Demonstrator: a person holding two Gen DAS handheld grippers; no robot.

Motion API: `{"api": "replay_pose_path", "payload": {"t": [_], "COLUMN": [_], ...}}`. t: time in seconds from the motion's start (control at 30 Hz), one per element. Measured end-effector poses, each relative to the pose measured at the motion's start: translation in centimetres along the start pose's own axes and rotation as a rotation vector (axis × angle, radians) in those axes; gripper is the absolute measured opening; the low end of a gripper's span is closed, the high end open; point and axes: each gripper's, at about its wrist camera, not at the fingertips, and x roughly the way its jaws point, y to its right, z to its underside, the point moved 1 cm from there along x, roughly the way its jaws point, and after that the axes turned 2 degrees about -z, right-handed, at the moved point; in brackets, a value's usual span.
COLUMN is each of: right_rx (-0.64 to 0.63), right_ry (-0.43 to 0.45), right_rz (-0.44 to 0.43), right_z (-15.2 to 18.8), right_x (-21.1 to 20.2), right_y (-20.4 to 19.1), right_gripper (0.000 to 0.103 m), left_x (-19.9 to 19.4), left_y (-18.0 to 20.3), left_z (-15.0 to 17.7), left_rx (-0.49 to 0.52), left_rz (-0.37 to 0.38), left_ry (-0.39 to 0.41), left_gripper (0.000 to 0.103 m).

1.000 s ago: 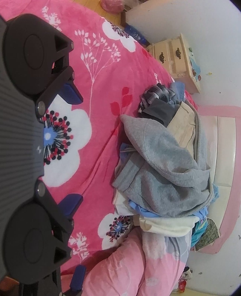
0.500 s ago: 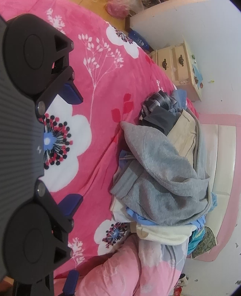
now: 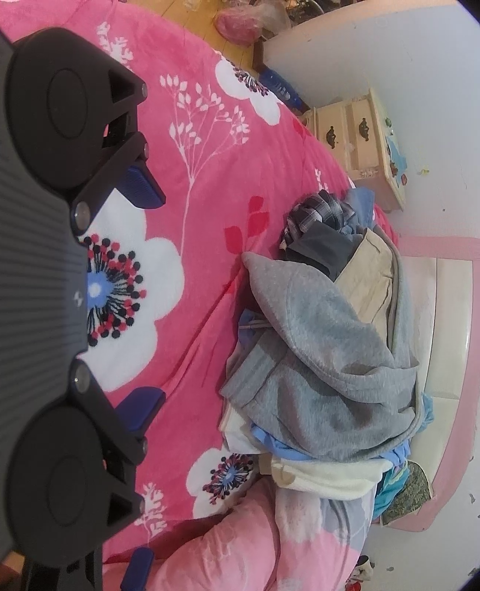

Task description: Fold clothes

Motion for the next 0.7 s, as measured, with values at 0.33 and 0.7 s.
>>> {"api": "replay_pose_path", "payload": {"t": [0.33,0.7], "right_rx": [-0.001,-0.002], "right_ry": [-0.004,-0.003], "right_rz": [0.001,0.003], "right_z": [0.03,0.11], "right_x": [0.08,0.09], "right_y": [-0.05,-0.11], "right_gripper": [0.102,0.102], "left_x": [0.17,0.31], "left_y": [-0.08,0.05], "left_z": [-0.05,0.0], "left_rx": [-0.006,0.003], "left_rz": [-0.005,-0.026], "left_ry": [-0.007,-0.008], "left_gripper": [0.103,0.103]}}
